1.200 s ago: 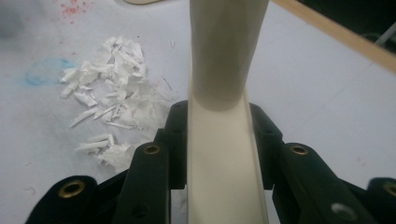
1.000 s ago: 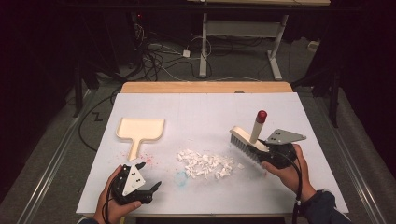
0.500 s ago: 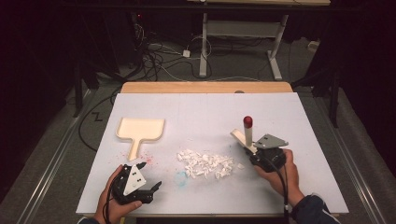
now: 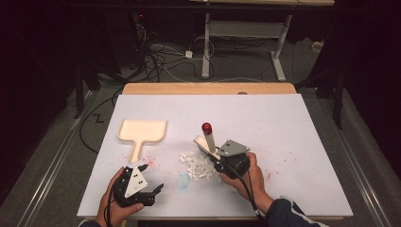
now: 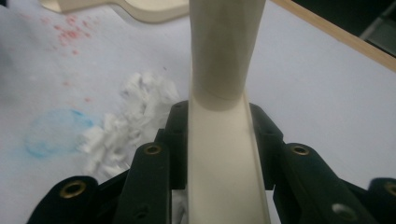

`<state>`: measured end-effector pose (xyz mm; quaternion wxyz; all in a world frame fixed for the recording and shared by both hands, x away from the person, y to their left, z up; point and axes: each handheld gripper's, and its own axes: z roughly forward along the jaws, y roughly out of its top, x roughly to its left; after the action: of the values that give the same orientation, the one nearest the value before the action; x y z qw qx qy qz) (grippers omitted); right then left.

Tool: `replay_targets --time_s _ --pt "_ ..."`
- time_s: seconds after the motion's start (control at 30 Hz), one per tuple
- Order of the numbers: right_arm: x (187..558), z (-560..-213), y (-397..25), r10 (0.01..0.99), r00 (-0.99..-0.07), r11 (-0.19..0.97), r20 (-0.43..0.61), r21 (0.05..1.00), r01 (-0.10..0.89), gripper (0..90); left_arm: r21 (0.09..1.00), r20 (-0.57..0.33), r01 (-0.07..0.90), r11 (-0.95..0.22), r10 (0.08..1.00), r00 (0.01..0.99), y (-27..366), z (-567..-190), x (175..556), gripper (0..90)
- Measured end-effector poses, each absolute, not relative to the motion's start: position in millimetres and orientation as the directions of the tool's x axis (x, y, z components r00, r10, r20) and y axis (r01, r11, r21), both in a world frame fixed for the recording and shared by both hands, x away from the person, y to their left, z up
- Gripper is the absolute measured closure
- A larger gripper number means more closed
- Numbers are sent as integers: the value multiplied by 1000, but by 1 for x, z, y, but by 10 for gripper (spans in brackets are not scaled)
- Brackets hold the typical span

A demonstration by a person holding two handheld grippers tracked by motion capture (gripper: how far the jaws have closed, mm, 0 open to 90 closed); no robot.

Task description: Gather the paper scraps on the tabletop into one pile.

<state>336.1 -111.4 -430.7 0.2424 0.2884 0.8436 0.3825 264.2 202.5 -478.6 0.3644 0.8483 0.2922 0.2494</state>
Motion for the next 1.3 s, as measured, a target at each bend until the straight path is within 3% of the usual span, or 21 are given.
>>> replay_targets --time_s 0.17,0.3,0.47,0.63,0.8,0.97,1.3 --pt "335 -418 -120 666 -724 513 -180 815 270 676 759 213 317 -569 676 705 203 -479 264 174" --pt "333 -405 -146 654 -747 480 -124 830 283 675 761 213 318 -565 681 701 204 -479 263 174" --pt "326 -394 -178 637 -760 490 -130 829 269 676 756 216 320 -571 680 701 202 -479 264 174" --pt "317 -391 -207 588 -794 571 -158 776 268 677 755 216 322 -572 679 701 203 -479 264 174" --pt "307 -394 -230 564 -816 602 -123 738 305 677 753 217 322 -574 679 701 202 -479 265 174" --pt "294 -406 -222 531 -839 655 -118 685 318 677 751 217 317 -579 671 709 199 -479 265 174" --pt "295 -416 -170 478 -872 644 -106 718 265 677 756 211 313 -575 666 715 200 -480 266 175"
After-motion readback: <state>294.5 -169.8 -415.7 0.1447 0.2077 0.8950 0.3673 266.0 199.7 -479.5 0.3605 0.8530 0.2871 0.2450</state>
